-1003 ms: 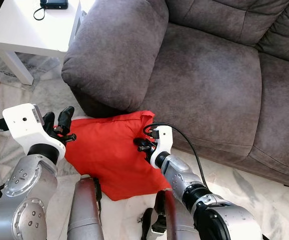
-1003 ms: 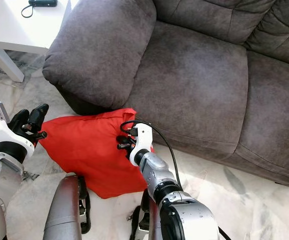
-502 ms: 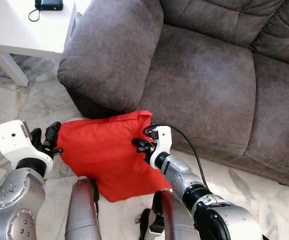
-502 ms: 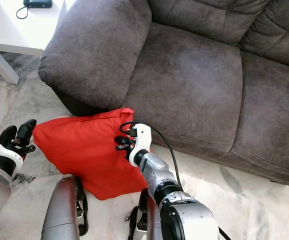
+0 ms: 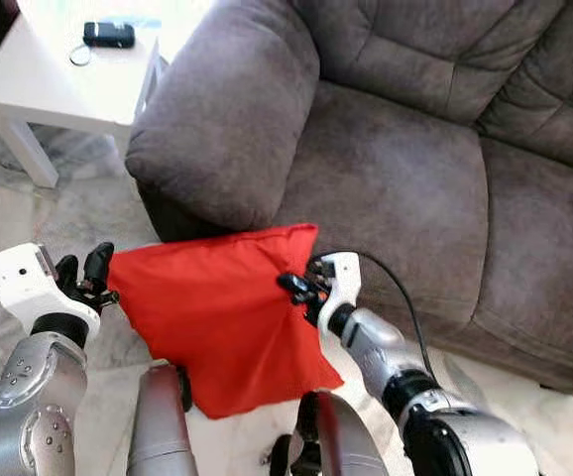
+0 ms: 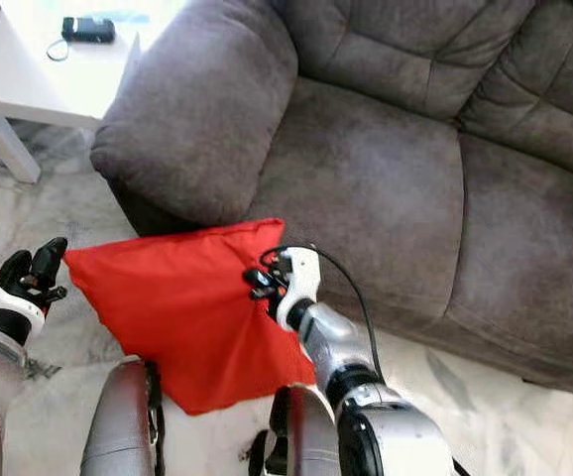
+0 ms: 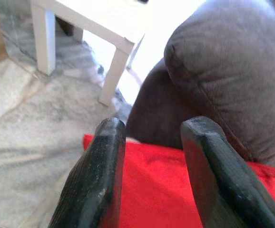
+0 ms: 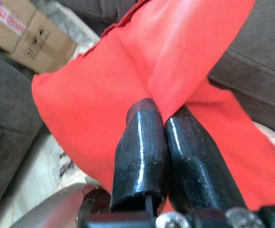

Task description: Move the pillow to the sofa from floor

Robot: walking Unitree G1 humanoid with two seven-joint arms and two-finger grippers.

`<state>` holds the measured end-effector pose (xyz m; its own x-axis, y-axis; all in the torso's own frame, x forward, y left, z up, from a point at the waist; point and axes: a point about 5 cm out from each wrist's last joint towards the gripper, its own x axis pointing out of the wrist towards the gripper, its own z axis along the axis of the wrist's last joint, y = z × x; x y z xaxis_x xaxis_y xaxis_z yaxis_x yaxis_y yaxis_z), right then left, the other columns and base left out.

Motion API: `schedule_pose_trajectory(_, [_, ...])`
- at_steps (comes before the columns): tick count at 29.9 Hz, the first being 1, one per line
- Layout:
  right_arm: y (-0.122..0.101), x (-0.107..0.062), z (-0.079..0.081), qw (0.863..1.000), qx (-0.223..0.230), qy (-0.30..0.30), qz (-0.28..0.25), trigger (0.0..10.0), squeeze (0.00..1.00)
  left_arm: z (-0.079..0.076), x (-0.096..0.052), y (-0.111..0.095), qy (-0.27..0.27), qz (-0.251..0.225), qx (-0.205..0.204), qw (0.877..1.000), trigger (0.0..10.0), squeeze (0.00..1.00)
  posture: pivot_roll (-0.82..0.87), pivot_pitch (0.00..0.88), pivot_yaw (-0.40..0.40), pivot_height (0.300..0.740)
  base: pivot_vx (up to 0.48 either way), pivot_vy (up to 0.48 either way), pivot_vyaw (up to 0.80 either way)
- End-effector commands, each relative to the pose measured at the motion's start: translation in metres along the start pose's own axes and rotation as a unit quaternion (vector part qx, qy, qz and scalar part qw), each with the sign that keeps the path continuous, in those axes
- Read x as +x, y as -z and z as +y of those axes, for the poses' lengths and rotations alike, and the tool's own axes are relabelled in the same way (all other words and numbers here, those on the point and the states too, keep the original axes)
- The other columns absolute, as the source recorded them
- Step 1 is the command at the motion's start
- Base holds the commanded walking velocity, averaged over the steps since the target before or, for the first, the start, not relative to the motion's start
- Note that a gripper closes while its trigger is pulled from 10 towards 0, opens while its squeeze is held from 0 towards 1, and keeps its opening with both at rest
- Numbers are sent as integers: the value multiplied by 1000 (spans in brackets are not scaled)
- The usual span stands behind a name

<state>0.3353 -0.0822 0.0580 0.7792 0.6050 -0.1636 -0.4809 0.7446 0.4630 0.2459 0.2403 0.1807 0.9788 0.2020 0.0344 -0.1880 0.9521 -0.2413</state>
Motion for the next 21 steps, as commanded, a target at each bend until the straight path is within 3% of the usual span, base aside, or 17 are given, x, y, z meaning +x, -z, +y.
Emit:
schedule_pose_trajectory(1, [-16,-7,-10,998,-1,14,-54,0,0,0,3,2,4,-1,7,1000,10000,0,309,79,-209,626,0,0,0])
schedule_pose_trajectory(7, [-26,-11,-14,994,8,33,-107,0,0,-4,18,2,20,-13,5,1000,10000,0,302,3,-177,626,0,0,0])
schedule_pose_trajectory(10, [-27,-12,-13,992,1,36,-119,0,0,-5,19,3,22,-15,4,1000,10000,0,296,0,-169,626,0,0,0])
schedule_pose_trajectory(11, [-28,-13,-13,992,-4,37,-124,2784,0,-5,19,5,24,-17,3,1000,10000,0,290,0,-163,626,0,0,0])
schedule_pose_trajectory(12, [-28,-15,-13,991,-9,40,-129,10000,0,-7,19,7,28,-18,5,999,10000,0,287,0,-160,626,0,0,0])
schedule_pose_trajectory(21, [-24,-41,-30,984,-21,90,-152,10000,0,-18,16,29,57,0,29,998,10000,0,250,0,-148,626,0,0,0])
